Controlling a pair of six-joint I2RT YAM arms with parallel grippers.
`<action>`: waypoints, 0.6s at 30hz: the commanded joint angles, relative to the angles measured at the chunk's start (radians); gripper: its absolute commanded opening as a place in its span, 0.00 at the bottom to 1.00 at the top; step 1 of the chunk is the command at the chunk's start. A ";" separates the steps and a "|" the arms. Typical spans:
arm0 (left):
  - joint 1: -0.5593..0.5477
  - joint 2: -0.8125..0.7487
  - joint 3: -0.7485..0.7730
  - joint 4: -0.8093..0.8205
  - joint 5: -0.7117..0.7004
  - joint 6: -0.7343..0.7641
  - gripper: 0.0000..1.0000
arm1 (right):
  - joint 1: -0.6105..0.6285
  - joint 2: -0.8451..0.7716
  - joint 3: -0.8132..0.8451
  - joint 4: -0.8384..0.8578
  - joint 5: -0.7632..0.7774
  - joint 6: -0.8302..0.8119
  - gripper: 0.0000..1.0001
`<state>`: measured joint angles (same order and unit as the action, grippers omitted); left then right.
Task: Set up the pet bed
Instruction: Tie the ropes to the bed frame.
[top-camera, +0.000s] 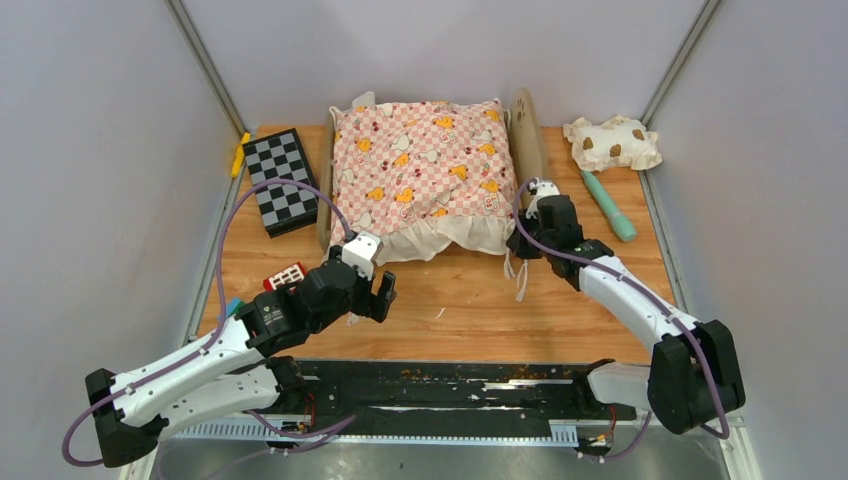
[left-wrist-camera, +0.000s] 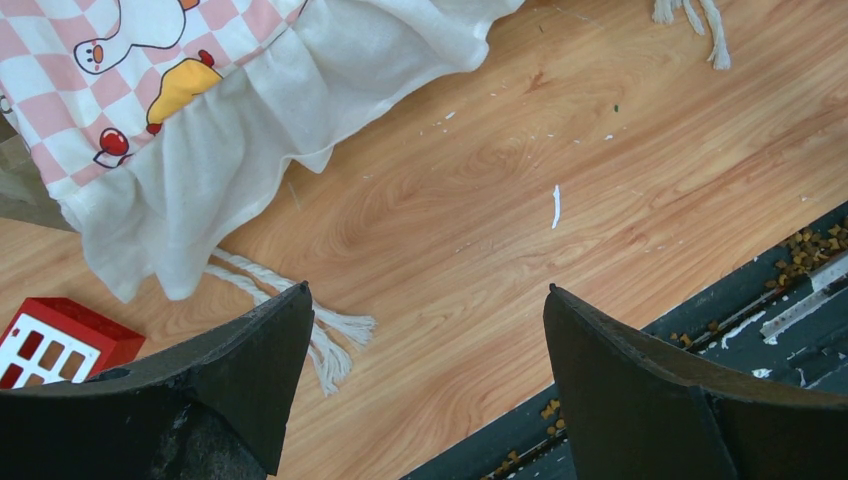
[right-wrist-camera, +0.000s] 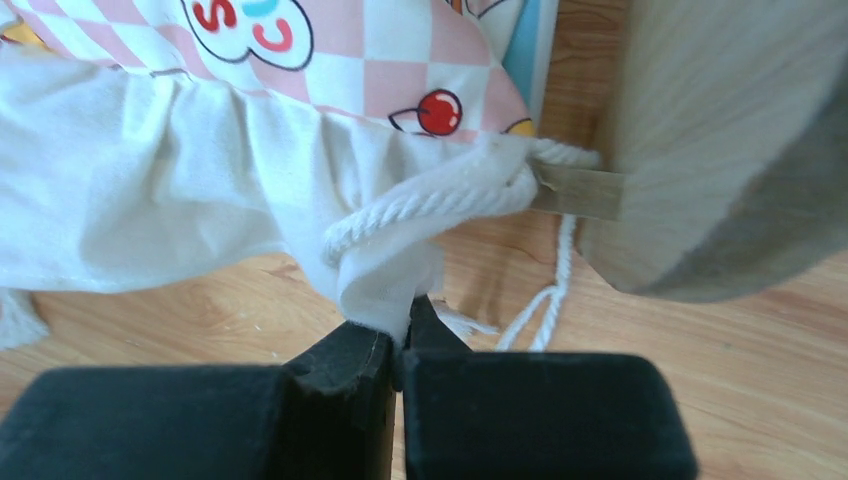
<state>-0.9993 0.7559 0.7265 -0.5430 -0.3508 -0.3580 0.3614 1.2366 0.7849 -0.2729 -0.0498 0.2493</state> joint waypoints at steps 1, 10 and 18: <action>-0.002 -0.010 -0.004 0.012 -0.014 -0.009 0.92 | -0.003 0.020 -0.017 0.145 -0.059 0.153 0.00; -0.002 -0.012 -0.009 0.008 -0.014 -0.007 0.92 | -0.010 0.003 -0.133 0.336 -0.013 0.364 0.00; -0.002 -0.017 -0.016 0.011 -0.015 -0.010 0.93 | -0.010 -0.025 -0.136 0.210 0.169 0.303 0.00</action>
<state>-0.9993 0.7528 0.7185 -0.5434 -0.3534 -0.3580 0.3557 1.2530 0.6514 -0.0139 -0.0193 0.5674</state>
